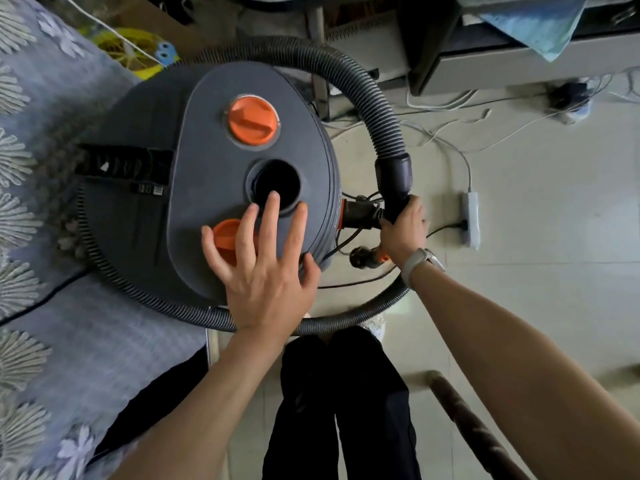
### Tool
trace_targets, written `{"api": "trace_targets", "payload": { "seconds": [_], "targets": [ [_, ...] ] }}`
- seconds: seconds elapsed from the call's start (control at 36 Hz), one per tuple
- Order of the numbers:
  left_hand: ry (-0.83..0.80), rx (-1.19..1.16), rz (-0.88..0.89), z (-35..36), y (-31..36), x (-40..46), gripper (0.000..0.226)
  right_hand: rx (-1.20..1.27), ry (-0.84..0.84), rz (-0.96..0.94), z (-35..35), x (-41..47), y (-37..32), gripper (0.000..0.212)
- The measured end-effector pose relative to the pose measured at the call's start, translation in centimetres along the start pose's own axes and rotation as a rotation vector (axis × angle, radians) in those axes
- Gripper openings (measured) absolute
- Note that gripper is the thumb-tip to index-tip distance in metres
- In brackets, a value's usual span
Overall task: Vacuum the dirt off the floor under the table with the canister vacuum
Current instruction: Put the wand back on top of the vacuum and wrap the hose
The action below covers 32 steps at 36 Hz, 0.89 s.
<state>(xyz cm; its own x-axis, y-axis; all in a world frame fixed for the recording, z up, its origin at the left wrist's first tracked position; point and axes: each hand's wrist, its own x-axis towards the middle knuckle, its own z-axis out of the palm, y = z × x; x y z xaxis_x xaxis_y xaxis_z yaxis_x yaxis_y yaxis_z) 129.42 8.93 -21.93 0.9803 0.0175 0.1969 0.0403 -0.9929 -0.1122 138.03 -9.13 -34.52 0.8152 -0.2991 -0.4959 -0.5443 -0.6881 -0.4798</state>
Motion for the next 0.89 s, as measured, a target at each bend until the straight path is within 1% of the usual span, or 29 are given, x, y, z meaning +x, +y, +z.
{"api": "trace_targets", "payload": {
  "seconds": [0.08,0.19,0.25,0.36,0.47,0.58,0.69,0.78,0.89],
  "targets": [
    [0.008,-0.015,-0.002,0.0,0.0,0.0,0.058,0.067,-0.011,-0.032,1.8,-1.7,1.3,0.037],
    [0.019,-0.017,0.018,0.1,-0.2,-0.2,0.057,0.178,-0.055,0.095,2.4,-3.0,3.8,0.031],
    [0.020,-0.020,0.022,0.1,-0.2,-0.3,0.057,0.207,-0.073,0.114,2.1,-3.1,4.4,0.033],
    [0.020,-0.028,0.018,0.0,-0.2,-0.2,0.056,0.211,-0.116,0.094,1.1,-2.7,4.2,0.042],
    [-0.010,-0.057,0.021,-0.2,-0.2,-0.2,0.058,0.205,-0.124,0.071,-0.3,-3.0,3.5,0.043],
    [-0.089,-0.104,0.021,-0.9,-0.4,-0.2,0.065,0.221,-0.139,0.040,-2.5,-5.0,2.0,0.046],
    [-0.254,-0.187,0.019,-2.8,-0.7,0.3,0.071,0.215,-0.142,0.005,-6.0,-8.4,-0.1,0.042],
    [-0.373,-0.257,0.013,-5.5,-1.0,1.1,0.068,0.196,-0.148,-0.022,-9.5,-11.8,-2.1,0.041],
    [-0.422,-0.330,0.028,-9.6,-1.5,2.3,0.063,0.109,-0.152,-0.088,-14.2,-16.1,-5.0,0.040]
  ]
}}
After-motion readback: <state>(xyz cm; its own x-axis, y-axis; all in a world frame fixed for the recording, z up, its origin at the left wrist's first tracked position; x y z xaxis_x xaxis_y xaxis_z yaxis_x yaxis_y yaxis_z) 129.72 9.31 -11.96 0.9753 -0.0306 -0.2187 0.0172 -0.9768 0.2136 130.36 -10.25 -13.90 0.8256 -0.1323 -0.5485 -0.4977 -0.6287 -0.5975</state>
